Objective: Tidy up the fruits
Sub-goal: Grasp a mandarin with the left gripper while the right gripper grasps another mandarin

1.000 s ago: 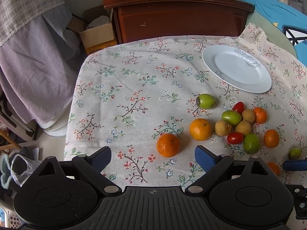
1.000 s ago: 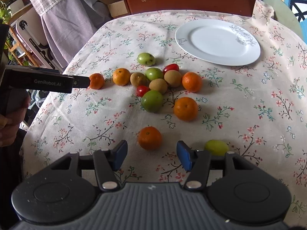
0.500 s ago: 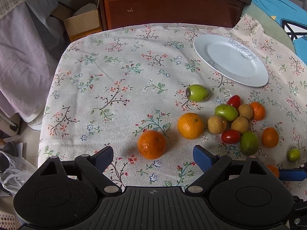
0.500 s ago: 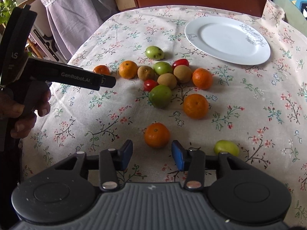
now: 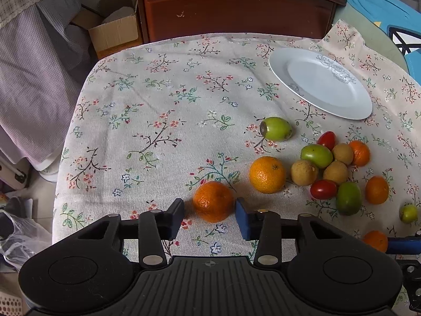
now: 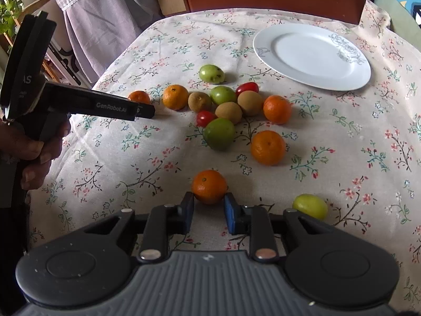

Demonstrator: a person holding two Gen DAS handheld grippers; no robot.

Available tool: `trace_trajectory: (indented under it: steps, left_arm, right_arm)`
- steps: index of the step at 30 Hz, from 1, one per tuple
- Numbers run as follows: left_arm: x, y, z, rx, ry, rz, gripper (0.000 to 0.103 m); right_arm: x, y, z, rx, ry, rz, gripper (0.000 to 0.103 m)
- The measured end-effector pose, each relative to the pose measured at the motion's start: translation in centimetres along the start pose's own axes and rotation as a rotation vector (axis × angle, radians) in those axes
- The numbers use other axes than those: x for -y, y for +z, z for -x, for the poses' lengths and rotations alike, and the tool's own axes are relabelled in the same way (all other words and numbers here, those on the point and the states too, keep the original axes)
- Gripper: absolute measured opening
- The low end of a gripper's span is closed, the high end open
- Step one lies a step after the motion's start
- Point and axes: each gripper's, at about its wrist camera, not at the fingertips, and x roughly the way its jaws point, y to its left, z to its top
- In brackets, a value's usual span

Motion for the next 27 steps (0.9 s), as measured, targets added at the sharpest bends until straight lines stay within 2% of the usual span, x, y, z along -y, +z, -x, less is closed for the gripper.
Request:
trace_trajectory:
  steps: [1, 6, 11, 15, 23, 27]
  left_arm:
    - [-0.1, 0.1, 0.1, 0.003, -0.006, 0.009, 0.029]
    - [-0.2, 0.1, 0.2, 0.004, -0.013, 0.032, 0.029]
    - [0.3, 0.4, 1.3, 0.038, -0.026, 0.03, 0.029]
    - [0.9, 0.8, 2.1, 0.066, -0.055, 0.031, 0.029]
    - [1.3, 0.9, 2.9, 0.09, -0.069, 0.02, 0.029]
    - [1.4, 0.9, 2.8, 0.087, -0.063, 0.016, 0.029]
  right_arm:
    - [0.0, 0.0, 0.0, 0.003, 0.0, -0.002, 0.024]
    - [0.5, 0.4, 0.3, 0.027, 0.003, -0.039, 0.024]
    - [0.9, 1.1, 0.7, 0.066, 0.007, -0.058, 0.022]
    - [1.2, 1.8, 0.9, 0.088, 0.004, -0.068, 0.012]
    - [2.1, 1.7, 0.7, 0.071, 0.022, -0.117, 0.012]
    - [1.9, 1.5, 0.6, 0.055, 0.027, -0.109, 0.02]
